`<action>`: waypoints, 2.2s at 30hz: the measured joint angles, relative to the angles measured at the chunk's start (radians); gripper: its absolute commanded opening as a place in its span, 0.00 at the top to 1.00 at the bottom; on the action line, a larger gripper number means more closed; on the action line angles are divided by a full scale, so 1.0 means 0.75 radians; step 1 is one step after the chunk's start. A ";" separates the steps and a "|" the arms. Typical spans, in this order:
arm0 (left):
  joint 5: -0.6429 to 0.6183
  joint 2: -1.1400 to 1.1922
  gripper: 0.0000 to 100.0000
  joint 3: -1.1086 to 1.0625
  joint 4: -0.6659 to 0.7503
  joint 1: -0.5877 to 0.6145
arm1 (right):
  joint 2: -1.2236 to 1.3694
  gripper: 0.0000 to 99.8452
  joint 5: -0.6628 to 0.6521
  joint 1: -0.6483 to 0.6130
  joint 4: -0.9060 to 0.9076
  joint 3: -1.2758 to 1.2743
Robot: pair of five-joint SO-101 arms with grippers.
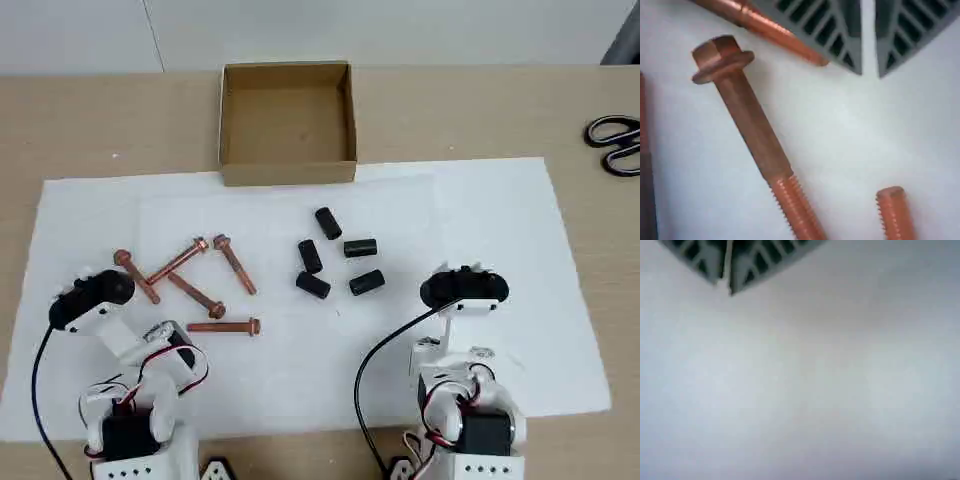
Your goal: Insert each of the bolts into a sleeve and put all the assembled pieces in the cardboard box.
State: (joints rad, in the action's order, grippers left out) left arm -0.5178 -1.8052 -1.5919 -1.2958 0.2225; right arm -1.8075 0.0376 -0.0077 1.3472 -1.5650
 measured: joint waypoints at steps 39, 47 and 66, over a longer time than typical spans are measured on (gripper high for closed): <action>0.000 0.000 0.99 0.000 0.000 0.000 | 0.000 1.00 0.000 0.000 0.000 0.000; 0.000 0.000 0.99 0.000 0.000 0.000 | 0.000 1.00 0.000 0.000 0.000 0.000; 0.008 0.000 0.99 -0.016 0.491 -0.059 | 0.000 1.00 -0.098 0.000 -0.356 0.000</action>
State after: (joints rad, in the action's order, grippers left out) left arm -0.5117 -1.8052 -1.6042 -0.9275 0.1780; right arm -1.8075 -0.0361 -0.0077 1.0802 -1.5650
